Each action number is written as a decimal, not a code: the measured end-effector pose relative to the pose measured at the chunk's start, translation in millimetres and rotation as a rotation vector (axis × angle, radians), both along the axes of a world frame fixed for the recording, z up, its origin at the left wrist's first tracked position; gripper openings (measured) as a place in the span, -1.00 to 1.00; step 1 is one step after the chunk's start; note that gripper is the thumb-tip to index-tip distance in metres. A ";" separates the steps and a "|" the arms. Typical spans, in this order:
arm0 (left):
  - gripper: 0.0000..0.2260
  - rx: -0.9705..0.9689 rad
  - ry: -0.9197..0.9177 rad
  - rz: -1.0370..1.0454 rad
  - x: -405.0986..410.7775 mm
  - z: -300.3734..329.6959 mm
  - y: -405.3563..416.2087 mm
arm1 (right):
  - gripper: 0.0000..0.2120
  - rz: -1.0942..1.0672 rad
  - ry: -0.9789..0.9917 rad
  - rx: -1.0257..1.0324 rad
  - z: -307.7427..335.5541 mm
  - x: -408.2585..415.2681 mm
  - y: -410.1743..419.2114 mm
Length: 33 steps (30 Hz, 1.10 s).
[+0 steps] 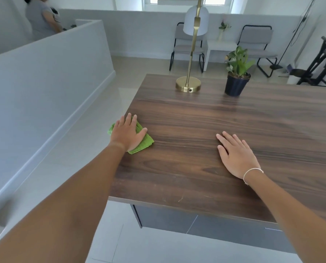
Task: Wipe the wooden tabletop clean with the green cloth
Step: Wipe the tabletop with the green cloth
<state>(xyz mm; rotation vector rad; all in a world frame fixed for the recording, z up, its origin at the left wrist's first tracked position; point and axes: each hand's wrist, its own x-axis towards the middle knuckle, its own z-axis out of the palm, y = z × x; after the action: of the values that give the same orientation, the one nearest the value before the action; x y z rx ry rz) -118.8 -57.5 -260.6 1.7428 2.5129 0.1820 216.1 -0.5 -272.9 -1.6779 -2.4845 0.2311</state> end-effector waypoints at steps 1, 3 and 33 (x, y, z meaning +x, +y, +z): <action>-0.36 -0.002 -0.001 0.000 1.8 -0.4 -1.9 | -0.54 0.001 0.001 -0.002 0.1 0.2 0.1; -0.37 0.009 -0.011 -0.002 8.4 0.3 -15.0 | -0.55 0.003 -0.004 -0.010 1.1 0.9 -1.2; -0.44 0.034 -0.087 -0.395 248.5 -0.9 -68.0 | -0.55 0.050 0.008 -0.073 9.4 82.6 5.9</action>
<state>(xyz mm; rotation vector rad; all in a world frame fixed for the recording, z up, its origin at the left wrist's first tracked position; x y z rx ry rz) 129.7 -125.5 -261.5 2.1458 2.0652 0.2670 298.7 5.3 -263.5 -1.6390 -2.5439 0.3379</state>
